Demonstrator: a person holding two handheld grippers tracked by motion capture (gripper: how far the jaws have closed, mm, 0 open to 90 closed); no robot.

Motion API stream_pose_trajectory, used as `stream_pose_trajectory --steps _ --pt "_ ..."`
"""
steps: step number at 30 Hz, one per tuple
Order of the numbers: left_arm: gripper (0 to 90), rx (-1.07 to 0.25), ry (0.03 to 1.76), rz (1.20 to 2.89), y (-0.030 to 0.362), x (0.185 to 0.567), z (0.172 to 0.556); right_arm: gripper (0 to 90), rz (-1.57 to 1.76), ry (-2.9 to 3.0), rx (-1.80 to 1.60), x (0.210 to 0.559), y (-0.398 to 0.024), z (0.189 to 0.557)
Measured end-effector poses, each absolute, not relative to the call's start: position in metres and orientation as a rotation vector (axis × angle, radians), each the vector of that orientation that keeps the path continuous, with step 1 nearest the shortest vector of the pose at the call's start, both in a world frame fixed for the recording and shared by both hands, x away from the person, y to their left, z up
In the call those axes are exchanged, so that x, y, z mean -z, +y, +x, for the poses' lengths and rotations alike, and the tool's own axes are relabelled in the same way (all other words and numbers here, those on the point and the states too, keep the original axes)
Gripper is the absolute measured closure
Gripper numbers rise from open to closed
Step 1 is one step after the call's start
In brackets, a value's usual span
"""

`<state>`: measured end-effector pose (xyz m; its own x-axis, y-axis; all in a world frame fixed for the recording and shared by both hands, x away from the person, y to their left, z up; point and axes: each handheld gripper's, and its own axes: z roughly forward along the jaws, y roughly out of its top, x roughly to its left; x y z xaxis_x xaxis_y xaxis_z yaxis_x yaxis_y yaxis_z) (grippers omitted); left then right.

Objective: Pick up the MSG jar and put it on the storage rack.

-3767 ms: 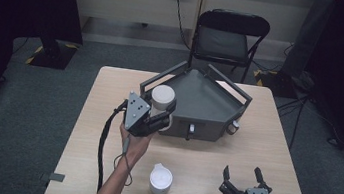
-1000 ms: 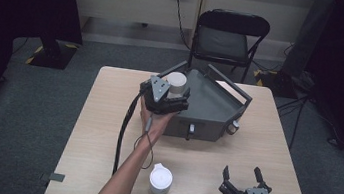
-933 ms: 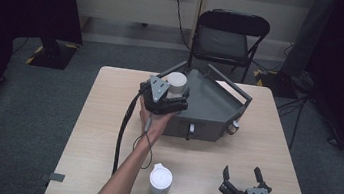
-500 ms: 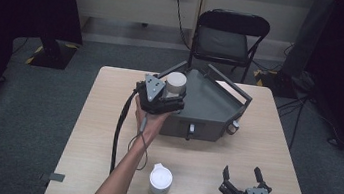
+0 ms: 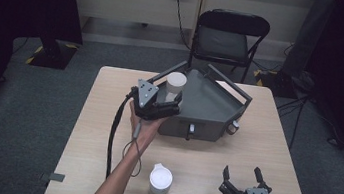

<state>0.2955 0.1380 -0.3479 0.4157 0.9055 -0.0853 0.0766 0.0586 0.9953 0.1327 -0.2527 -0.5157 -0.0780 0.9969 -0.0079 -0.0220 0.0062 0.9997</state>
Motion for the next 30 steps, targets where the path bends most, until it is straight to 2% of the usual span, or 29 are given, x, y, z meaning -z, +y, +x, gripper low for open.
stream_pose_trajectory --steps 30 --pt "0.0 -0.856 0.96 1.323 0.162 0.379 0.239 1.1 1.152 1.251 -1.268 0.516 -0.252 0.133"
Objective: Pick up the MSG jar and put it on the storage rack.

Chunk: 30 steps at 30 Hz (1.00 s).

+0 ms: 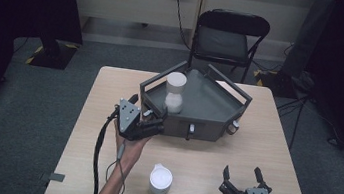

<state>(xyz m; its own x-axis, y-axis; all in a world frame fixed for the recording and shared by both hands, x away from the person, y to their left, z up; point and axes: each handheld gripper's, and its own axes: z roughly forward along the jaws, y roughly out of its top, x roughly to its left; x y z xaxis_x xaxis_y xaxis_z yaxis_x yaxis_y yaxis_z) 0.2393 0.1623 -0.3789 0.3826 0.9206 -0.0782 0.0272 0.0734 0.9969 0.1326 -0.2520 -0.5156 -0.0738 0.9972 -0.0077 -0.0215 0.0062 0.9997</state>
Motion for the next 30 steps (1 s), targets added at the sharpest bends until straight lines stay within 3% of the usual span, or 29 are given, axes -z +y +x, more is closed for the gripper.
stream_pose_trajectory --steps 14,30 --pt "0.0 -0.875 1.036 1.272 0.178 0.405 0.216 1.1 1.157 1.245 -1.262 0.516 -0.251 0.133" --pt "0.0 -0.959 1.061 1.24 0.186 0.462 0.178 1.4 1.159 1.243 -1.259 0.516 -0.25 0.133"
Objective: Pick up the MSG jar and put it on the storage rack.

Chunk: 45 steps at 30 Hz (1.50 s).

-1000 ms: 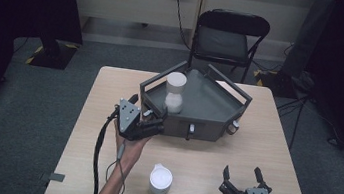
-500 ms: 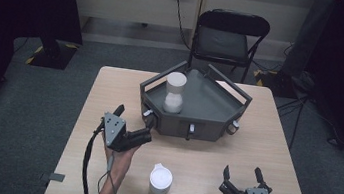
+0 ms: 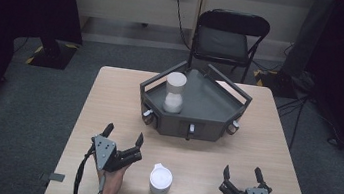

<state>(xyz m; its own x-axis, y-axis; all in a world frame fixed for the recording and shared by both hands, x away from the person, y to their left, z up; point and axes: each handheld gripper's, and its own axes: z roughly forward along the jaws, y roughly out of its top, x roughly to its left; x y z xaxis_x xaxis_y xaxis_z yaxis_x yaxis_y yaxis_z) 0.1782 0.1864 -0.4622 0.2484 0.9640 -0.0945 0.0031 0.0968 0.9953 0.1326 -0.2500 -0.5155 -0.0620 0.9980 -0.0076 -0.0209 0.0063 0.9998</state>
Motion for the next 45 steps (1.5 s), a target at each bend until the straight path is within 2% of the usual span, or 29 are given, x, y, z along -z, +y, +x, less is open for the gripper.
stream_pose_trajectory --steps 14,30,33,36,45 --pt "0.0 -0.982 1.109 1.193 0.191 0.499 0.165 1.4 1.158 1.243 -1.259 0.516 -0.25 0.133" --pt "0.0 -1.024 1.141 1.229 0.191 0.513 0.164 1.4 1.158 1.243 -1.259 0.516 -0.25 0.133" --pt "0.1 -1.048 1.129 1.228 0.189 0.515 0.163 1.4 1.158 1.243 -1.258 0.516 -0.25 0.133" --pt "0.2 -1.127 1.1 1.249 0.18 0.518 0.16 1.4 1.158 1.243 -1.258 0.516 -0.25 0.133" --pt "0.3 -1.136 1.125 1.242 0.175 0.517 0.16 1.4 1.157 1.243 -1.259 0.516 -0.25 0.132"
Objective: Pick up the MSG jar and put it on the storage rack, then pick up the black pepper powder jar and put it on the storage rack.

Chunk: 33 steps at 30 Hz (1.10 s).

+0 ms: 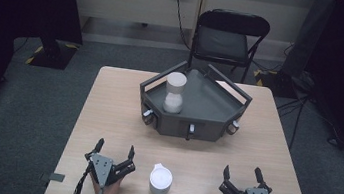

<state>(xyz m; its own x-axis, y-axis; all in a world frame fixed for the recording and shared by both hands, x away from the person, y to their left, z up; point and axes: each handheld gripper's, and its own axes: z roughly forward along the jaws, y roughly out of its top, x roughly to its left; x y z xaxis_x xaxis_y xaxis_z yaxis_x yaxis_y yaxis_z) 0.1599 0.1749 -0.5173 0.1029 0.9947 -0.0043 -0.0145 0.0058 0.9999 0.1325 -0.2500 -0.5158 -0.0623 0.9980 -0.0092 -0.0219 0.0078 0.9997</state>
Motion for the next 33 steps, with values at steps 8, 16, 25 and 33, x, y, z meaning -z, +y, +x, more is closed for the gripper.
stream_pose_trajectory --steps 8,16,25,33 --pt "0.2 -1.137 1.126 1.241 0.1747 0.5173 0.1599 1.4 1.157 1.242 -1.259 0.5158 -0.2499 0.1325" --pt "0.1 -1.137 1.127 1.24 0.1747 0.5173 0.1598 1.4 1.157 1.243 -1.259 0.5158 -0.25 0.1325" --pt "0.0 -1.138 1.128 1.239 0.1743 0.5174 0.1598 1.2 1.155 1.244 -1.26 0.5159 -0.2502 0.1325" --pt "0.1 -1.139 1.128 1.24 0.1743 0.5172 0.1598 0.6 1.153 1.249 -1.264 0.5157 -0.2512 0.1326"
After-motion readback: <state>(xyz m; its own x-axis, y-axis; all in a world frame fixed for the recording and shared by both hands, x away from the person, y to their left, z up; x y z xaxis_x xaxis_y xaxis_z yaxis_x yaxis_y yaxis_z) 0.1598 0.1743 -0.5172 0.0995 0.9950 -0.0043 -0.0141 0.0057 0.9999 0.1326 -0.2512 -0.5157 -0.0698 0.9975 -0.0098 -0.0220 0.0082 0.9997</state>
